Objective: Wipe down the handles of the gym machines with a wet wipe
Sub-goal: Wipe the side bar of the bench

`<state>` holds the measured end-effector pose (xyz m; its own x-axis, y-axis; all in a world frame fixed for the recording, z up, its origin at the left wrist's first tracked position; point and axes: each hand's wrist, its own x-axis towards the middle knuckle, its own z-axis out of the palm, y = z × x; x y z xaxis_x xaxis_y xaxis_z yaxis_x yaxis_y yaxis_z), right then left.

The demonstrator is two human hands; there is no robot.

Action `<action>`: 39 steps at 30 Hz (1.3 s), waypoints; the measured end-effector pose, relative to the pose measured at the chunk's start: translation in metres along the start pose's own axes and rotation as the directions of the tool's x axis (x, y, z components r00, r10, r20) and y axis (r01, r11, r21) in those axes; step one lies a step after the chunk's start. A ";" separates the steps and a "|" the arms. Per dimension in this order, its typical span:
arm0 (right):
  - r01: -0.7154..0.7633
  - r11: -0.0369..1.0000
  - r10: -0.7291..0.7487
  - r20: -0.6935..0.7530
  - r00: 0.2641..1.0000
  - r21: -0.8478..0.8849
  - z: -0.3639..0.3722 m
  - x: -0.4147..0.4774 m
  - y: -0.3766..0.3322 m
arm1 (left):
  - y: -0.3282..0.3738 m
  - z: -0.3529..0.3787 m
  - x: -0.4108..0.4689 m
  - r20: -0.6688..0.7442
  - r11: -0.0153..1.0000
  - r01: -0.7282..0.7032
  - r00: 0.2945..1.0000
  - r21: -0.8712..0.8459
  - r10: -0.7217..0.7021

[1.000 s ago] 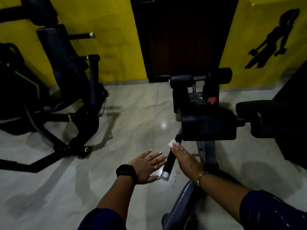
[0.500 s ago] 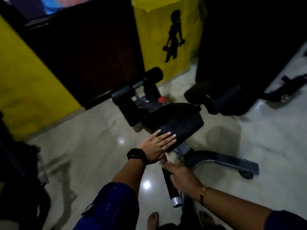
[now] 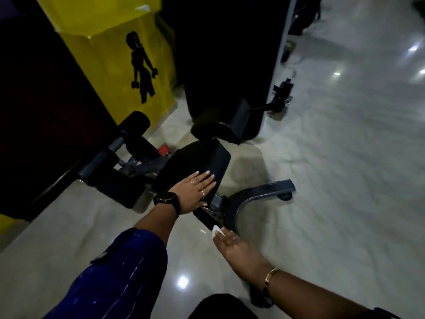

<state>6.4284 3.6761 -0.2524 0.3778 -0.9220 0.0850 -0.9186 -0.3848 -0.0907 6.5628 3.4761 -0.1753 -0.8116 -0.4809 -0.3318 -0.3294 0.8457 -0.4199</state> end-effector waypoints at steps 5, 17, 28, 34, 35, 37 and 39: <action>-0.257 0.962 0.257 0.007 0.966 0.097 -0.004 0.009 -0.019 | 0.008 0.006 -0.006 -0.054 0.998 0.041 0.998 0.053 -0.038; -0.493 0.869 0.488 -0.083 0.869 -0.051 -0.002 -0.020 -0.063 | 0.014 0.003 -0.009 -0.052 0.996 0.063 0.997 0.062 -0.060; -0.767 0.641 0.732 -0.264 0.628 -0.045 0.004 0.041 -0.093 | -0.060 0.004 0.022 -0.095 0.711 -0.646 0.718 0.280 0.690; -0.902 0.432 0.865 -0.276 0.418 -0.014 0.018 0.118 -0.096 | -0.075 0.022 0.055 -0.286 0.460 -0.826 0.377 0.327 0.881; -0.903 0.430 0.860 -0.299 0.414 -0.014 0.022 0.126 -0.097 | -0.076 0.025 0.056 -0.282 0.451 -0.843 0.375 0.292 0.883; -0.904 0.427 0.852 -0.327 0.408 -0.015 0.019 0.136 -0.101 | -0.079 0.029 0.060 -0.308 0.427 -0.865 0.344 0.262 0.887; -0.903 0.428 0.838 -0.362 0.408 -0.029 0.015 0.128 -0.101 | -0.082 0.031 0.062 -0.376 0.398 -0.880 0.288 0.258 0.881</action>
<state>6.5717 3.5962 -0.2468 -0.6576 -0.6829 0.3182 -0.7375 0.6697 -0.0870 6.5545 3.3700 -0.1872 -0.7054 0.6932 -0.1478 0.7077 0.7003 -0.0933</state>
